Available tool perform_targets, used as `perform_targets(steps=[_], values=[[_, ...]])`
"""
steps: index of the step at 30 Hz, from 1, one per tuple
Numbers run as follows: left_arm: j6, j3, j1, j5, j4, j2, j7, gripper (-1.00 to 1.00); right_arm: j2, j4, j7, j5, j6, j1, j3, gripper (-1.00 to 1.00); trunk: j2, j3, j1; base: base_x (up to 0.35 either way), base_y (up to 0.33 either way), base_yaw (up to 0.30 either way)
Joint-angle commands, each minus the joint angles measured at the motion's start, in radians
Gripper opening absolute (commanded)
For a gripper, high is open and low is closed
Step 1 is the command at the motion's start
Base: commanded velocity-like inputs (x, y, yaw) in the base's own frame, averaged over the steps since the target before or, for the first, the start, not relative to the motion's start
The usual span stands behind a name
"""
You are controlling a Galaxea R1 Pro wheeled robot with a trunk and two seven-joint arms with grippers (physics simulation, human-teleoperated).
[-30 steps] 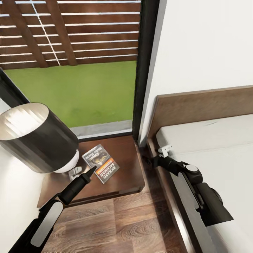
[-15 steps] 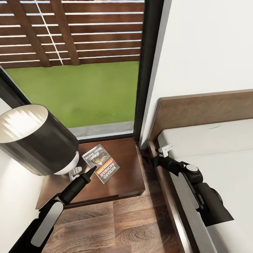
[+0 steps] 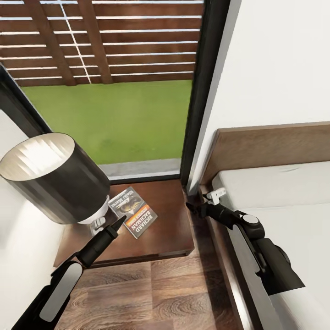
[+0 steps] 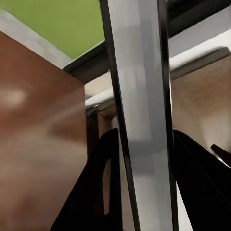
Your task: In the bedroom, move the book from the bed onto either nightstand, and place the two sandals side by side next to the bed.
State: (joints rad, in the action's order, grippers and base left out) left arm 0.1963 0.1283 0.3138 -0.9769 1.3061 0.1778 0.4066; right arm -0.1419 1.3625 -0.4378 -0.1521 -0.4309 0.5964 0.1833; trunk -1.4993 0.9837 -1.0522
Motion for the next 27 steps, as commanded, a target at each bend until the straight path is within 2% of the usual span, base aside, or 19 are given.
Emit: perform_targets(steps=[1,4,7,12,27], values=[[0.007,0.001,0.001,-0.013,-0.004,0.0,0.002,-1.0,-0.001,0.001,0.003,-0.01,-0.008,0.0,0.001,1.0,0.0,0.001,0.0,0.0,0.0,0.113],[0.0,0.001,0.001,-0.014,-0.022,-0.001,0.004,-1.0,-0.001,0.0,0.003,-0.01,-0.008,0.0,0.001,1.0,0.0,0.001,0.0,0.0,0.0,0.065],[-0.053,0.002,0.001,-0.016,-0.05,-0.002,0.005,-1.0,-0.001,0.0,0.004,-0.01,-0.008,0.0,0.0,1.0,-0.021,0.01,-0.011,0.0,0.0,0.022],[-0.094,0.006,0.001,-0.015,-0.061,-0.003,0.003,-1.0,-0.002,0.0,0.002,-0.01,-0.008,0.0,-0.005,1.0,-0.056,0.024,-0.031,0.0,0.0,0.005],[-0.1,0.006,0.001,-0.019,-0.075,-0.004,0.005,-1.0,-0.001,0.0,0.006,-0.007,-0.008,0.0,-0.004,1.0,-0.161,0.048,-0.088,0.0,0.0,0.0]])
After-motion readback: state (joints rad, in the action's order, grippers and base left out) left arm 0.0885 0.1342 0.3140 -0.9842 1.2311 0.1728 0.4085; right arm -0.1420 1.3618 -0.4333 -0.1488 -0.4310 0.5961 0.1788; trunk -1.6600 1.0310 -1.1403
